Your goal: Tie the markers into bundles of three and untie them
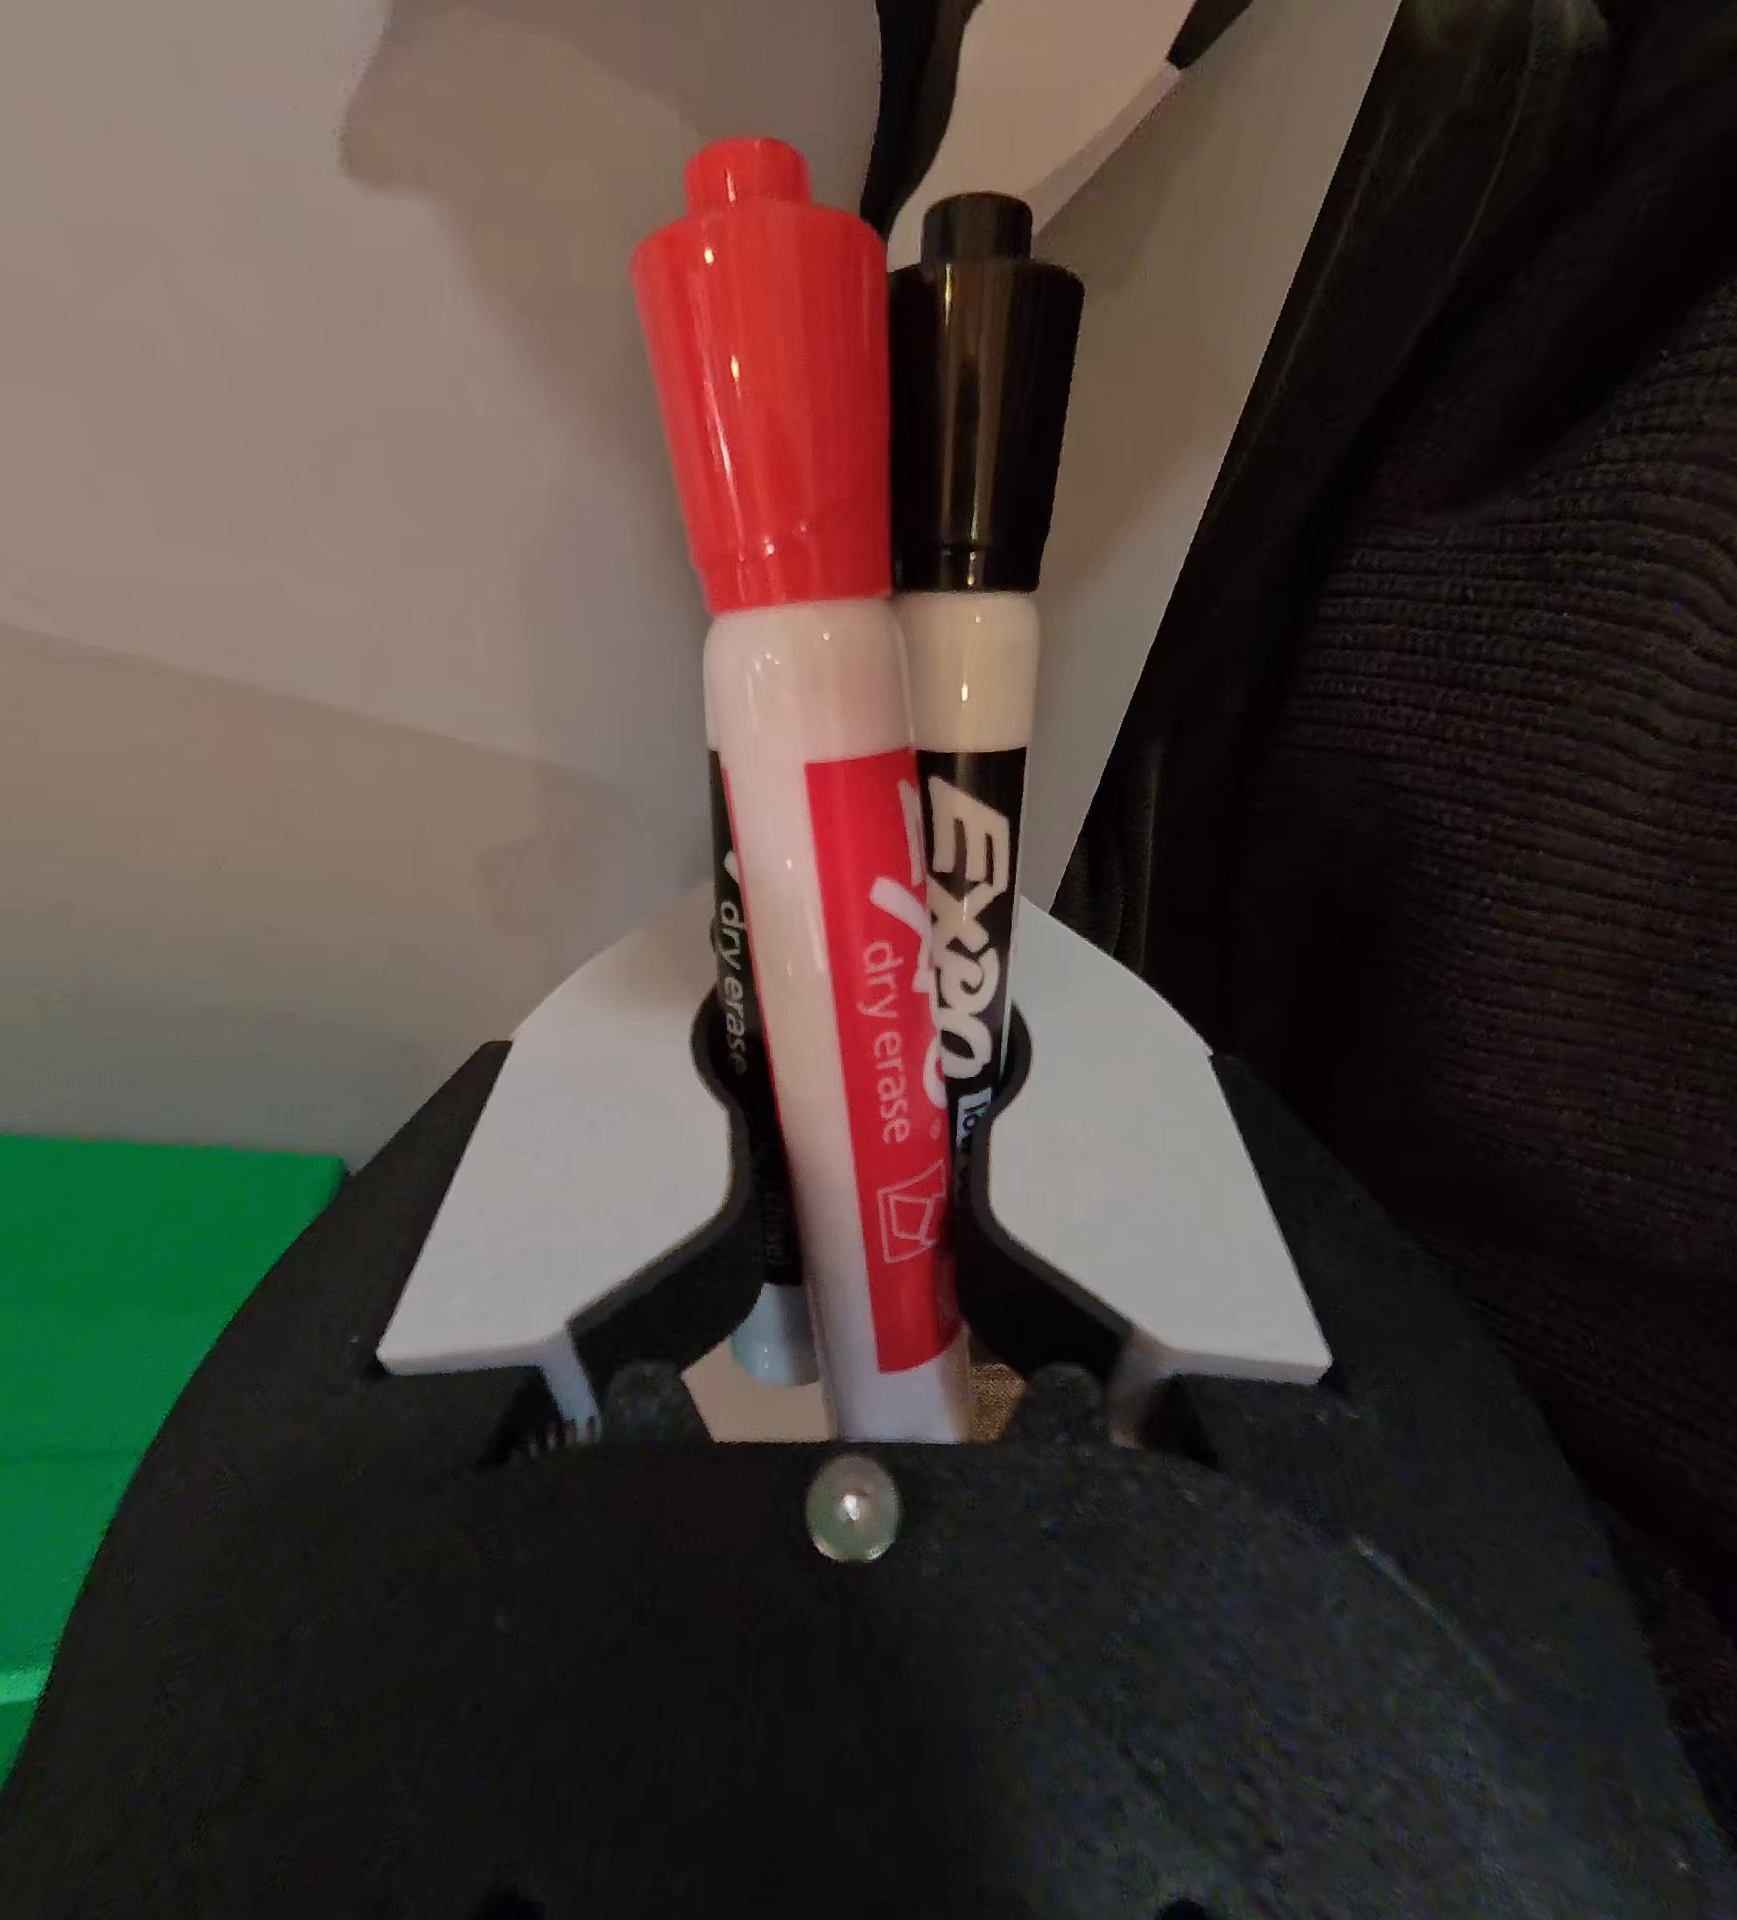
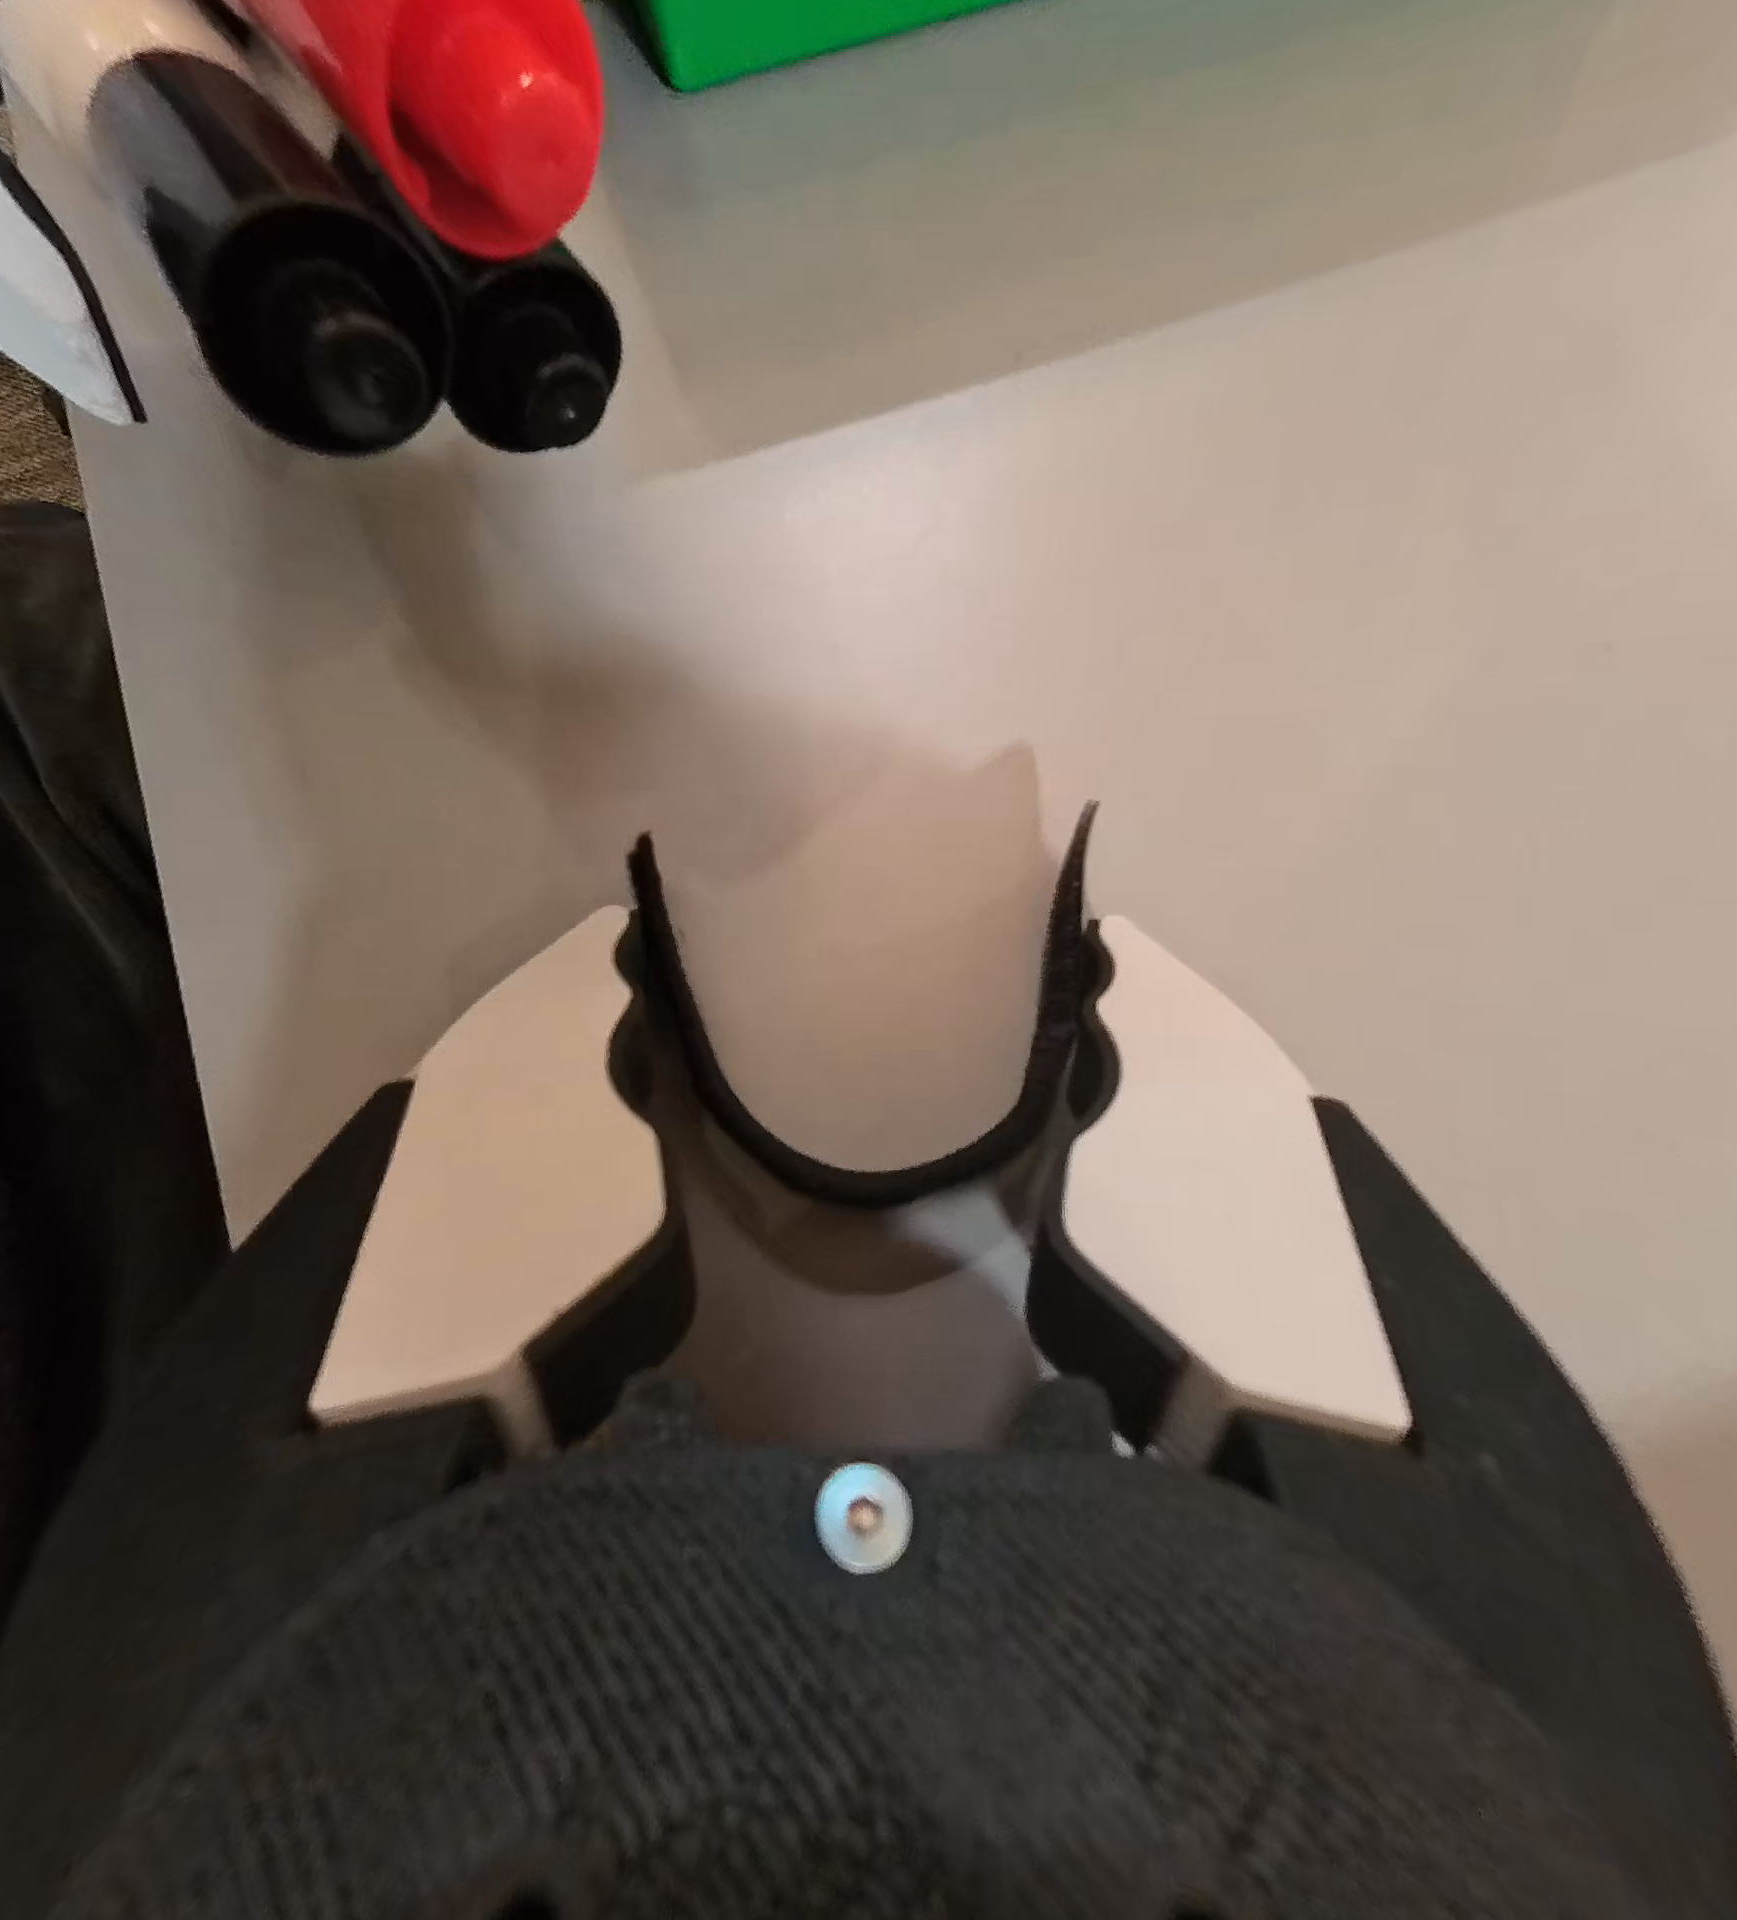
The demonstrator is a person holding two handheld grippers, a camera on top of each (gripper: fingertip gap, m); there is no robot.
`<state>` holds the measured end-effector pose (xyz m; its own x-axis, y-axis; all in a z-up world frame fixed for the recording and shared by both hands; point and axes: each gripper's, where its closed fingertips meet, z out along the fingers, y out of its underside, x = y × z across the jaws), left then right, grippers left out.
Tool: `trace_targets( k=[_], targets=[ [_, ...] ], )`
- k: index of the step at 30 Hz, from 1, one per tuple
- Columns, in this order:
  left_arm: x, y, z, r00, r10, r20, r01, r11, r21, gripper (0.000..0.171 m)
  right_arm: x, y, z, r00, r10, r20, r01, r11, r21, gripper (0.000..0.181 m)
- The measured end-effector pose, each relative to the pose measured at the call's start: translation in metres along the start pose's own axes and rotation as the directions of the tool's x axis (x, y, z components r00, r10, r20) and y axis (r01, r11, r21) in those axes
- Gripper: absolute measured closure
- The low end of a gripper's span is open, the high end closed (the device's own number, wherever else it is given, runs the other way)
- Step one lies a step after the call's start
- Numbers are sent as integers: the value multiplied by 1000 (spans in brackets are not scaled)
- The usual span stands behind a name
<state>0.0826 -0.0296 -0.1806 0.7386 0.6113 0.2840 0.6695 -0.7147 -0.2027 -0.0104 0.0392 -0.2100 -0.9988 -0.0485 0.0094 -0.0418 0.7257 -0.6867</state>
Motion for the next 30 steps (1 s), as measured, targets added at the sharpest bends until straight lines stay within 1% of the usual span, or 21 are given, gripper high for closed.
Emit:
trace_targets(
  k=[1,4,6,9,12,15,17,20,25,30],
  targets=[
    [1,0,0,1000,3,0,-3,1000,0,127,1,0,-1,1000,6,-4,-6,1000,2,105],
    [2,-2,0,1000,7,-1,-7,1000,2,127,6,0,-3,999,39,-11,-38,999,15,126],
    [2,-2,-1,1000,7,0,-7,1000,3,127,6,-1,-5,997,77,23,-78,997,28,131],
    [2,-1,-2,1000,3,3,-3,1000,3,127,5,-5,-8,989,133,69,-138,988,64,131],
    [2,-1,-3,1000,6,4,-6,1000,6,127,1,-19,-15,978,169,122,-187,970,158,131],
    [2,-1,-3,1000,9,3,-10,1000,9,127,-6,-39,-25,954,201,223,-259,927,271,131],
    [2,-1,-3,1000,9,3,-9,1000,12,127,-12,-48,-31,930,220,296,-310,900,307,131],
    [0,-1,-6,1000,2,5,-3,1000,21,127,-18,-51,-32,909,232,346,-344,886,310,132],
    [0,-1,-6,1000,3,7,-3,1000,26,127,-32,-59,-37,898,181,400,-327,884,335,132],
    [6,-6,-7,999,23,-23,-22,998,53,127,-43,-64,-38,901,149,408,-302,890,342,128]
  ],
)
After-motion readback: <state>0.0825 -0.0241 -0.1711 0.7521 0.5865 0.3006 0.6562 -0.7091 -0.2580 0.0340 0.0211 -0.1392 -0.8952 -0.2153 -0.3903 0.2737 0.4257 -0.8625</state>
